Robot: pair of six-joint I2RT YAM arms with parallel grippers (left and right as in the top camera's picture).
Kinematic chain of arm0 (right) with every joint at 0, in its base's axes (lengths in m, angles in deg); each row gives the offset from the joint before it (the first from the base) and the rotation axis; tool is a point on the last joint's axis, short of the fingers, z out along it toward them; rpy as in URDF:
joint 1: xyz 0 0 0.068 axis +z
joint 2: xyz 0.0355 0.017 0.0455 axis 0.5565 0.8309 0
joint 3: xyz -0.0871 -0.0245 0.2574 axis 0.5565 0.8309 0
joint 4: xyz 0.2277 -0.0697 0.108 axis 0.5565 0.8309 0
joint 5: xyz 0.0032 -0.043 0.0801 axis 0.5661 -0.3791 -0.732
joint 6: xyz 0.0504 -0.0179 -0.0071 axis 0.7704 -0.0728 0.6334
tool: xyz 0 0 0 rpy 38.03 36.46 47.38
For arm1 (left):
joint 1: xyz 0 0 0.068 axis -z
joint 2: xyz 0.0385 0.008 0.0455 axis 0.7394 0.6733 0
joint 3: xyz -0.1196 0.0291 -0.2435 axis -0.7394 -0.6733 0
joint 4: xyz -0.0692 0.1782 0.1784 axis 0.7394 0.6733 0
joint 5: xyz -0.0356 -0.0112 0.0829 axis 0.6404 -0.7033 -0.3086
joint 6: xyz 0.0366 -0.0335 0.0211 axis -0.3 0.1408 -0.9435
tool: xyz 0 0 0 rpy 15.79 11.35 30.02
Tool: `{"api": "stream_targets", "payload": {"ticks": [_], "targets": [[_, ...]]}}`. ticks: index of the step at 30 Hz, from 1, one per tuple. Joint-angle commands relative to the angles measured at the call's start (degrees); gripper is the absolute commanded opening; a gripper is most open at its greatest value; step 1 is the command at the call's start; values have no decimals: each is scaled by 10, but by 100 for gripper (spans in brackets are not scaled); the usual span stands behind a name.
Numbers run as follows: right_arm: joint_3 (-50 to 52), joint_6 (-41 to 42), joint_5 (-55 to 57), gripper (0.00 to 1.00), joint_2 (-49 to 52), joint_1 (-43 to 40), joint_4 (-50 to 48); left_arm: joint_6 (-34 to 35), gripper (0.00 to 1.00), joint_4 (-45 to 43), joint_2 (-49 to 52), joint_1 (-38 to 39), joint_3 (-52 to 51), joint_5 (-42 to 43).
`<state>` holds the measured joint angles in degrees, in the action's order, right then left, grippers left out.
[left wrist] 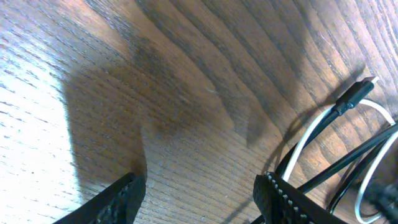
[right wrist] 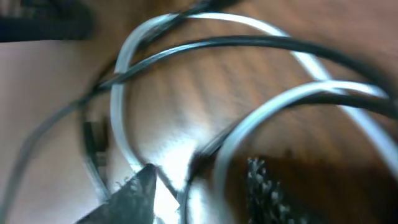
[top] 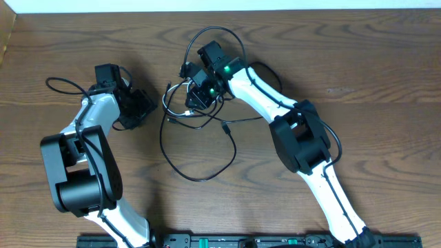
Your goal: Untangle cables
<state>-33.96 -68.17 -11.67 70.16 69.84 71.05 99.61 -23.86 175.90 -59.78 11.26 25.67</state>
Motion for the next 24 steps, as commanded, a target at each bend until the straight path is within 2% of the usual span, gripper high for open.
{"api": "stream_targets", "payload": {"ticks": [1, 2, 6, 10, 14, 17, 19, 22, 24], "targets": [[8, 12, -154, 36, 50, 3, 26, 3, 62, 8, 8, -1, -10, -28], [8, 13, -172, 33, 51, 3, 31, 3, 62, 8, 8, -1, -10, -28], [8, 13, -271, 29, 50, -7, 30, 3, 62, 8, 8, -1, -10, -28], [8, 34, -352, 18, 50, -27, 8, 3, 62, 8, 8, -1, -10, -28], [8, 88, -395, 12, 50, -47, -22, 3, 62, 8, 8, -1, -10, -28], [8, 88, -426, 8, 50, -59, -33, 3, 62, 8, 8, -1, -10, -28], [8, 88, -440, 1, 50, -67, -33, 3, 62, 8, 8, -1, -10, -28], [7, 88, -499, 1, 50, -81, -44, 3, 62, 7, 8, -1, -10, -28], [5, 97, -485, 1, 41, -84, -41, 3, 62, 7, 8, -1, -10, -25]]}}
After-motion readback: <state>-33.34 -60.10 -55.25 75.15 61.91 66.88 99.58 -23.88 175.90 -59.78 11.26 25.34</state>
